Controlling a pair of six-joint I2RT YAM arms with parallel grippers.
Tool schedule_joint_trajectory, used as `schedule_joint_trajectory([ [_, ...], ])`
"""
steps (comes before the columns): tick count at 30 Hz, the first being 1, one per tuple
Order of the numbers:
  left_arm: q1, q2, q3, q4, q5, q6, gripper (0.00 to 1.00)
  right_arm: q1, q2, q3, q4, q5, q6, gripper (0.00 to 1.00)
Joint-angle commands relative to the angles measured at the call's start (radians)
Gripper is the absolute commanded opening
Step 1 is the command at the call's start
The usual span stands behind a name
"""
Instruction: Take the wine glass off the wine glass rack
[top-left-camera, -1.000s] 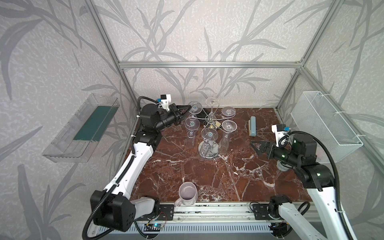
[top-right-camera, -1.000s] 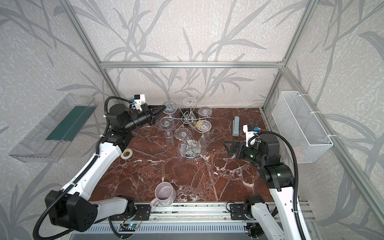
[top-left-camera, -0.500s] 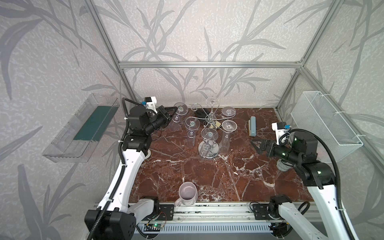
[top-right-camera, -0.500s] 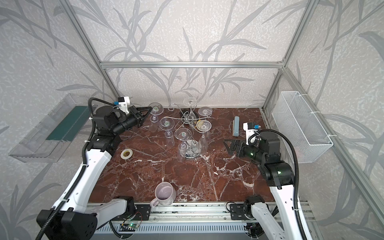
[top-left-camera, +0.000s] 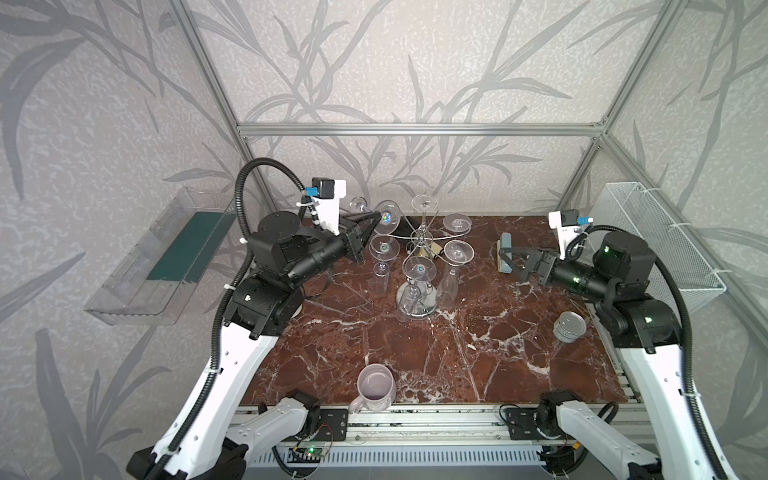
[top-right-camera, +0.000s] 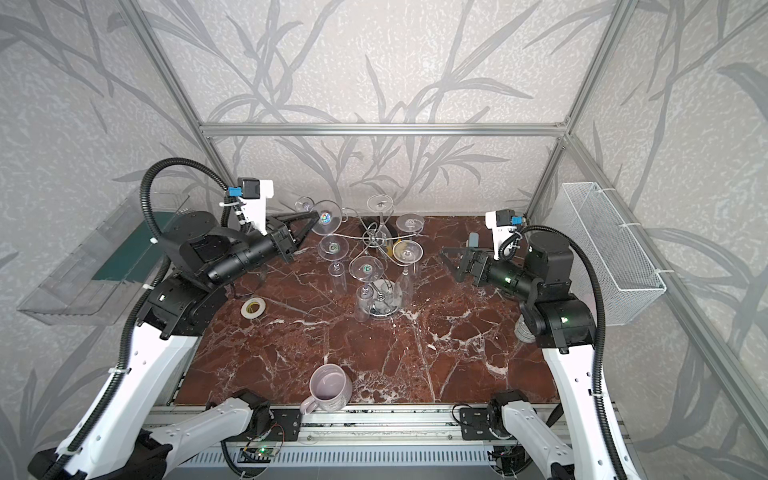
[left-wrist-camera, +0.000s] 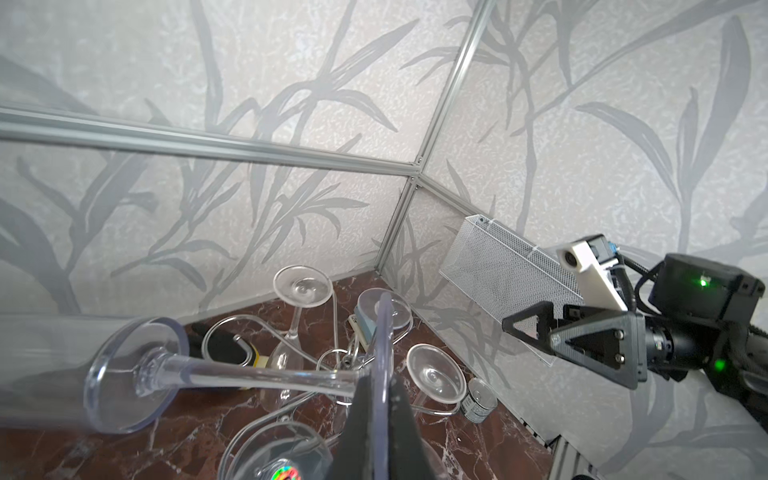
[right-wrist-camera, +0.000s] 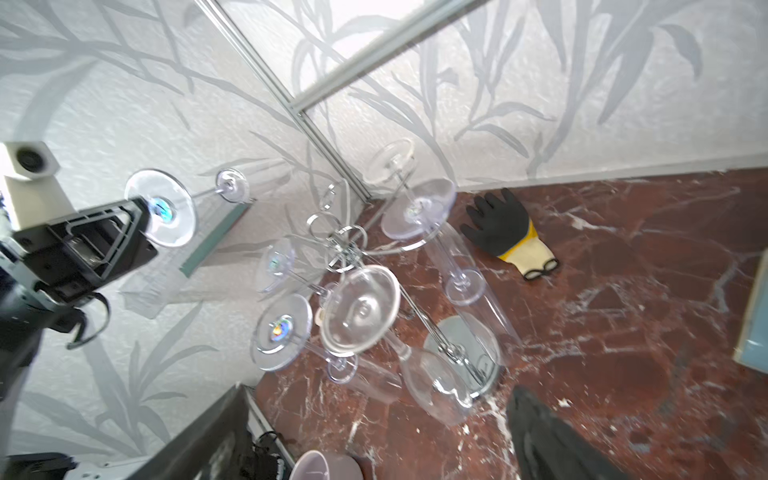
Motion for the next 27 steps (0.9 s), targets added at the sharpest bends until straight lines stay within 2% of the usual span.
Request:
schedule_joint_trajectory([
  [1,-0.106,0.004,0.041,0.031,-0.120,0.283,0.00,0.019,0.030,0.073,0.148,-0.131,0.100,0.95],
  [9,-0.465,0.039,0.015,0.077,-0.365,0.821,0.00,0.163,0.129,0.273,0.146,-0.167,0.087,0.94],
  [12,-0.548,0.037,-0.036,0.161,-0.440,0.971,0.00,0.213,0.156,0.305,0.119,-0.163,0.051,0.95],
  [15,-0.600,0.039,-0.068,0.204,-0.453,1.108,0.00,0.256,0.178,0.320,0.077,-0.151,0.009,0.94],
  [23,-0.701,0.055,-0.142,0.250,-0.525,1.314,0.00,0.377,0.202,0.300,0.051,-0.110,-0.071,0.91],
  [27,-0.734,0.061,-0.172,0.269,-0.563,1.363,0.00,0.411,0.217,0.291,0.046,-0.092,-0.098,0.88],
])
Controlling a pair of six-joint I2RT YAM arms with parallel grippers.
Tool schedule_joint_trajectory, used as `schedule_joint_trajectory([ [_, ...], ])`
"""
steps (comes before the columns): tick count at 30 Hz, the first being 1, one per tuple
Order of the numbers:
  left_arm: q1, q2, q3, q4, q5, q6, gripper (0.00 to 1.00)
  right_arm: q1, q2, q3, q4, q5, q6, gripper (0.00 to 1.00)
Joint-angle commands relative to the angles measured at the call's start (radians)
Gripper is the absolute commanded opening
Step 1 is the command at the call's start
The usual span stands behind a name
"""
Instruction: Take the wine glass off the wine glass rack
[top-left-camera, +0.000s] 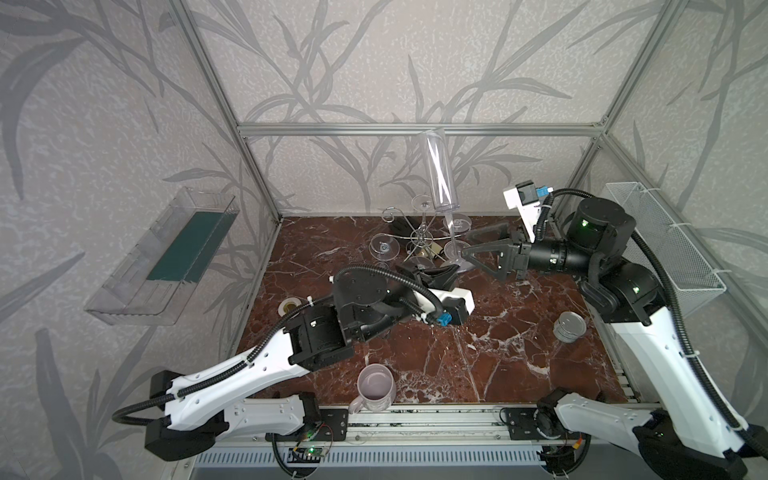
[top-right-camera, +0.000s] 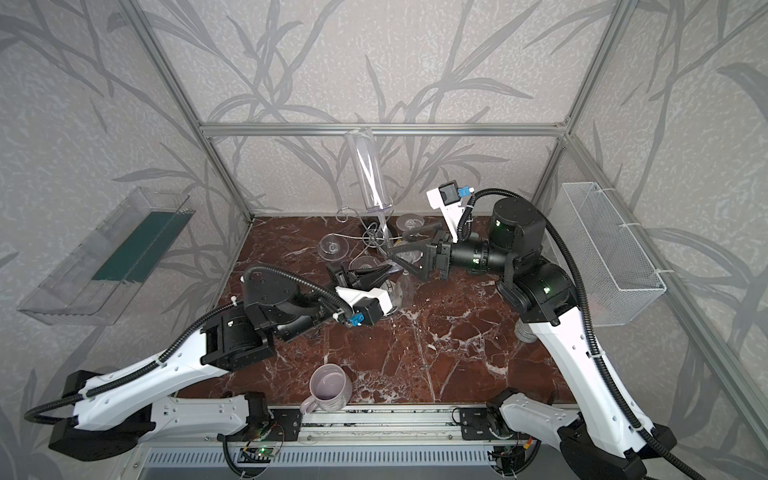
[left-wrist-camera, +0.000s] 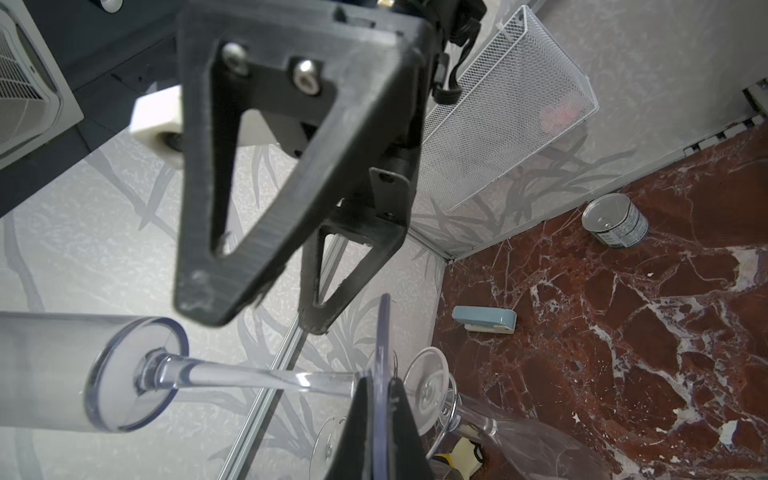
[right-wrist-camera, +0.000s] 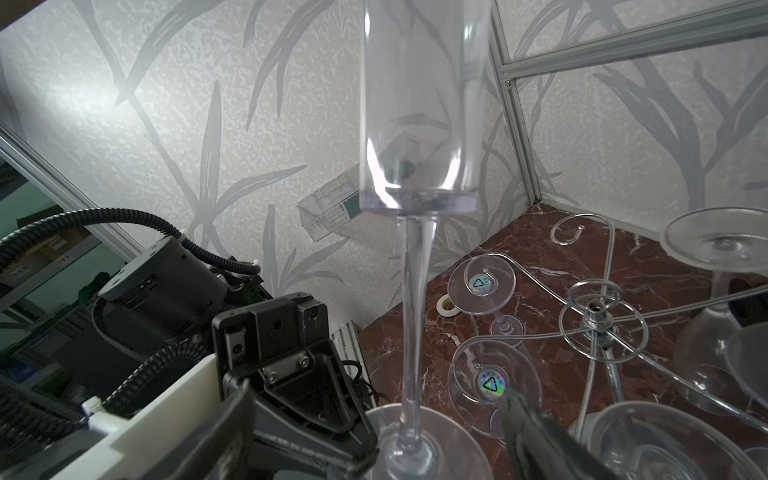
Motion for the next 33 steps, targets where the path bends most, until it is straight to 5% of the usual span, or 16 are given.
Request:
schedule_joint_trajectory([
  [1,-0.021,0.001,-0.015,0.066,-0.049,0.115,0.00,0.028,0.008,-0.009,-0.006,0.023,-0.050,0.86],
  [9,-0.037,0.002,-0.024,0.065,-0.064,0.122,0.00,0.061,0.034,-0.026,-0.018,0.067,-0.067,0.50],
  [16,-0.039,0.001,-0.031,0.065,-0.065,0.125,0.00,0.075,0.044,-0.027,-0.010,0.046,-0.081,0.02],
  [18,-0.039,-0.002,-0.045,0.088,-0.070,0.128,0.00,0.076,0.046,-0.027,-0.006,0.033,-0.083,0.00],
  [21,-0.039,-0.009,-0.074,0.151,-0.098,0.174,0.25,0.083,0.031,-0.037,0.011,0.038,-0.113,0.00],
  [23,-0.039,-0.021,-0.101,0.222,-0.119,0.163,0.52,0.084,0.012,-0.043,0.012,0.084,-0.139,0.00],
  [25,-0.039,-0.042,-0.105,0.243,-0.110,0.091,0.66,0.083,0.001,-0.028,-0.012,0.137,-0.176,0.00],
  [29,-0.032,-0.092,-0.073,0.206,-0.044,-0.135,0.78,0.083,-0.028,-0.010,-0.048,0.251,-0.245,0.00],
  [33,0.035,-0.137,-0.074,0.229,0.125,-0.495,0.82,0.084,-0.086,-0.056,-0.034,0.342,-0.304,0.00],
])
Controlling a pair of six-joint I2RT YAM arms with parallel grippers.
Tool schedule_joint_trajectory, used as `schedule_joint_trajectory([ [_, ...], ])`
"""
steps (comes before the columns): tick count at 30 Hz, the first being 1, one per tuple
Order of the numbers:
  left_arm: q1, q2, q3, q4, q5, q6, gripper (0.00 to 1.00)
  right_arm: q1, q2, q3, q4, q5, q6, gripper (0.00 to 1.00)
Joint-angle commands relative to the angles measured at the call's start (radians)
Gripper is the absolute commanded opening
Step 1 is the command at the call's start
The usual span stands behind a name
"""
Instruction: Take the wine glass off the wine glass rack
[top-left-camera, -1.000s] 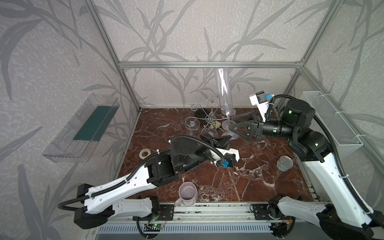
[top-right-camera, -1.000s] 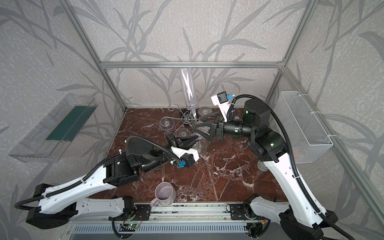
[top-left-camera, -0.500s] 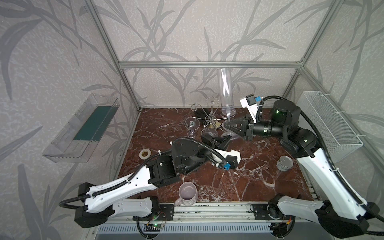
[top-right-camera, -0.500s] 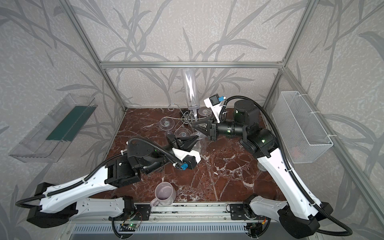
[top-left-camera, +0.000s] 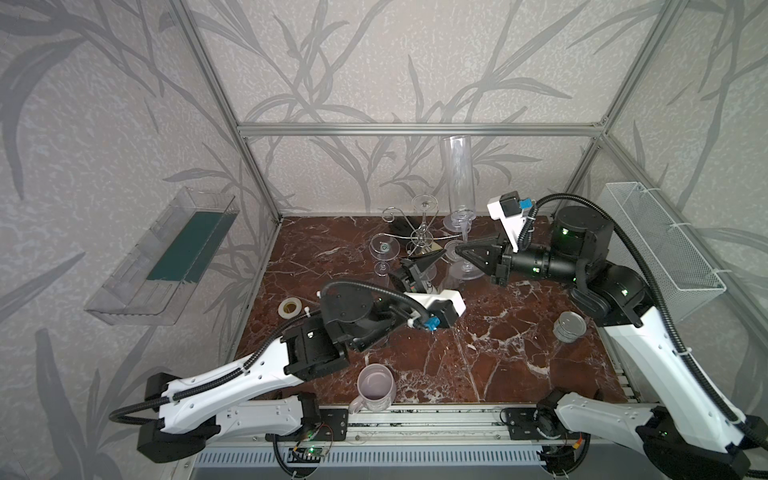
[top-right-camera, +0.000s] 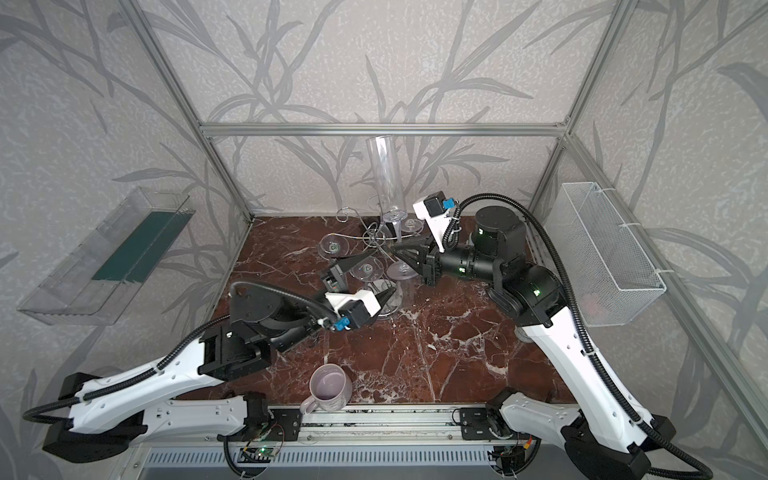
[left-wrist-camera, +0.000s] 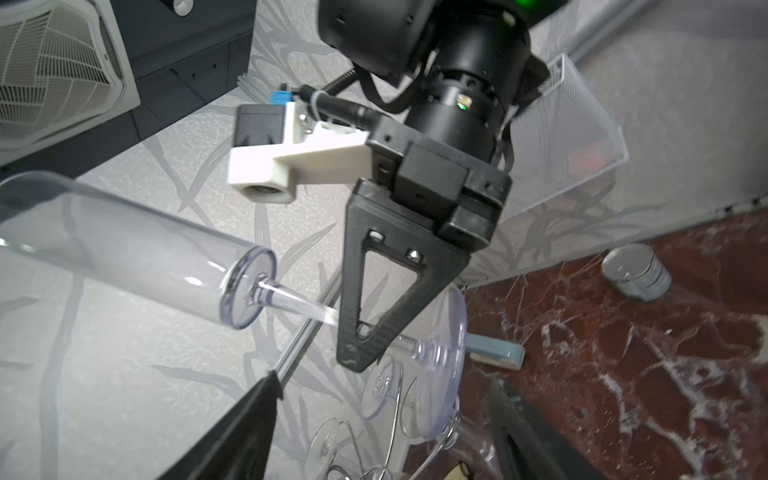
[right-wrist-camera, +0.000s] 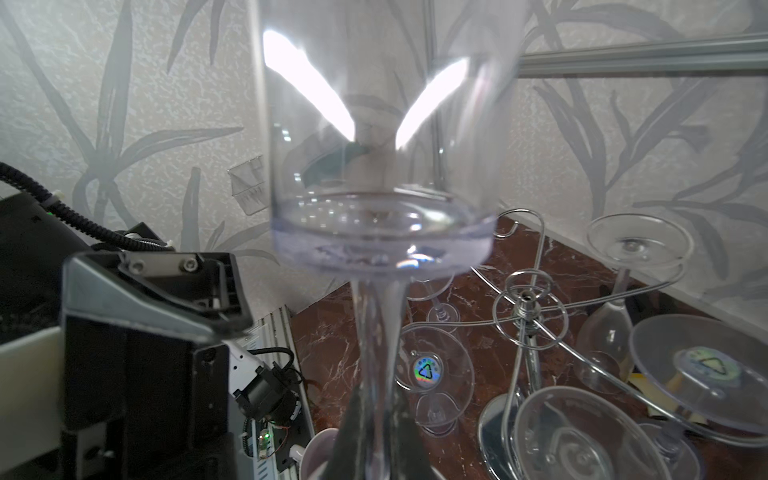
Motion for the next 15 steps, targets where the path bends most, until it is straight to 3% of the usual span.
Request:
schedule_joint_trajectory([
  [1,0.064,-0.044,0.035,0.053,0.186,-0.362,0.83,0.004,-0.083,-0.035,0.036,0.100,-0.087,0.00],
  [5,0.177,-0.030,0.078,0.083,0.345,-0.667,0.86,0.005,-0.155,-0.125,0.076,0.068,-0.142,0.00],
  [15,0.295,0.077,0.170,0.162,0.602,-1.008,0.86,0.006,-0.250,-0.278,0.067,-0.078,-0.220,0.00],
])
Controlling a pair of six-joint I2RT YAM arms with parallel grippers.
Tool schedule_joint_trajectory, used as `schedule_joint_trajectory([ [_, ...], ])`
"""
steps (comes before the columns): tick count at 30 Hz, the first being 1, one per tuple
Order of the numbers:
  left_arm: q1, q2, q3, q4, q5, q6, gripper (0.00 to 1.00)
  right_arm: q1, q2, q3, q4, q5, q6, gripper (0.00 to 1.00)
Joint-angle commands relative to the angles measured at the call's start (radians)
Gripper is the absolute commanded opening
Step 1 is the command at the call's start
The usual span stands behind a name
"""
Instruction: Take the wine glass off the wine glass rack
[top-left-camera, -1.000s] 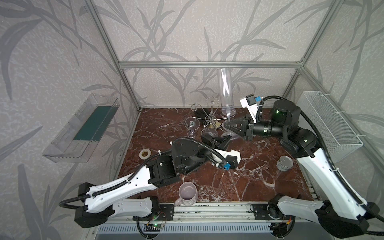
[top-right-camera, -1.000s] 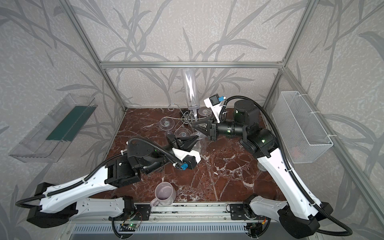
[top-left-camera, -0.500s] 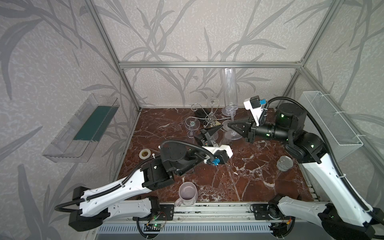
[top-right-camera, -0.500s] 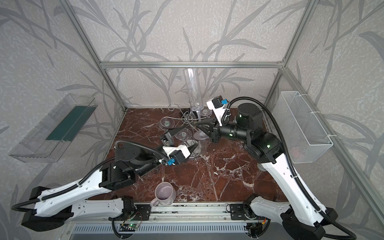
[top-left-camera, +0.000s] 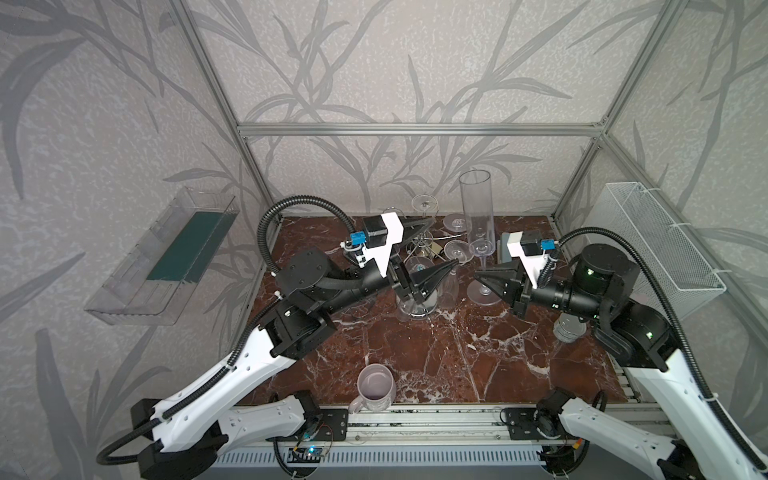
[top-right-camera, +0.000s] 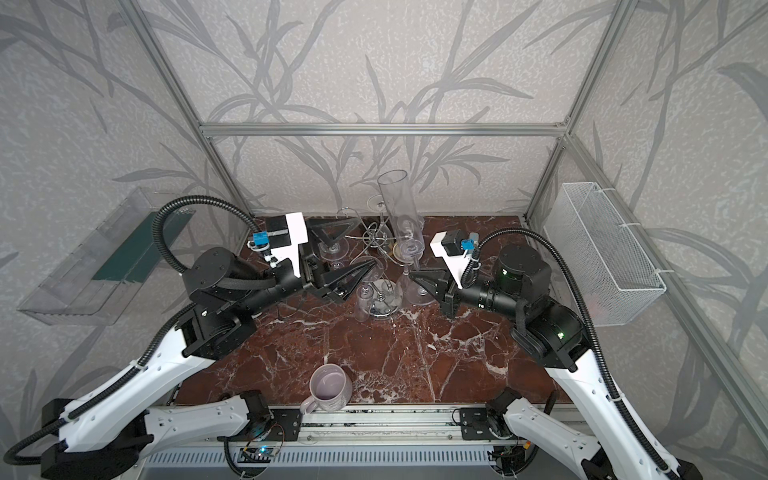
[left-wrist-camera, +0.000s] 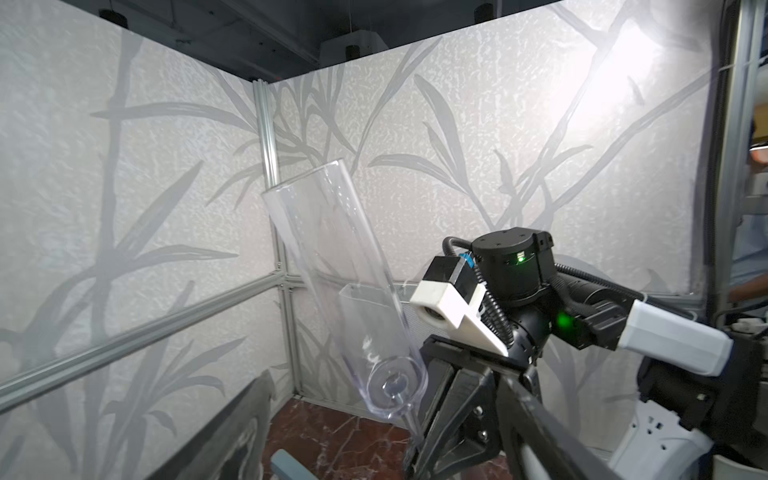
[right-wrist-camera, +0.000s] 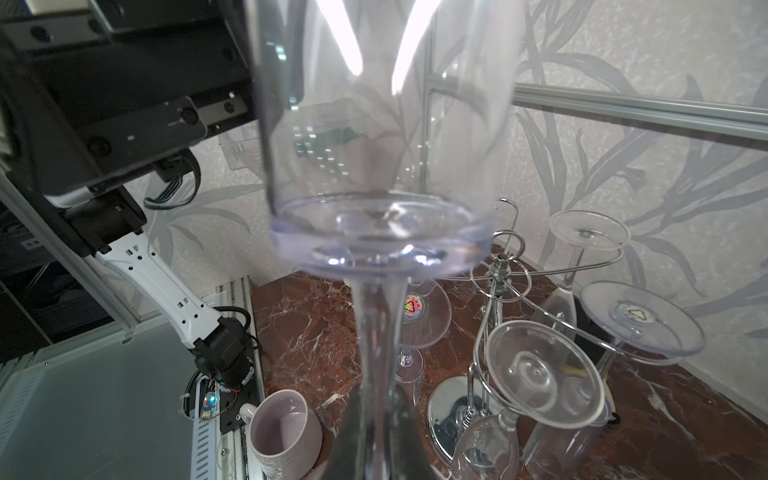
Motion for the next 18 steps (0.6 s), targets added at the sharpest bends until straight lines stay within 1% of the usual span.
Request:
schedule_joint_trajectory([
  [1,0.020,0.031,0.027,0.074,0.123,-0.180,0.86,0.006,-0.024,-0.033,0.050,-0.094,-0.030,0.00],
  [4,0.026,0.052,0.024,0.102,0.123,-0.226,0.86,0.010,-0.037,-0.071,0.097,-0.121,-0.014,0.00],
  [8,0.035,0.079,0.026,0.125,0.140,-0.280,0.86,0.025,-0.043,-0.096,0.115,-0.125,-0.015,0.00],
  [11,0.036,0.094,0.016,0.173,0.144,-0.320,0.85,0.039,-0.042,-0.109,0.118,-0.120,-0.016,0.00],
  [18,0.036,0.136,0.005,0.278,0.180,-0.405,0.78,0.067,-0.052,-0.145,0.136,-0.084,-0.018,0.00],
])
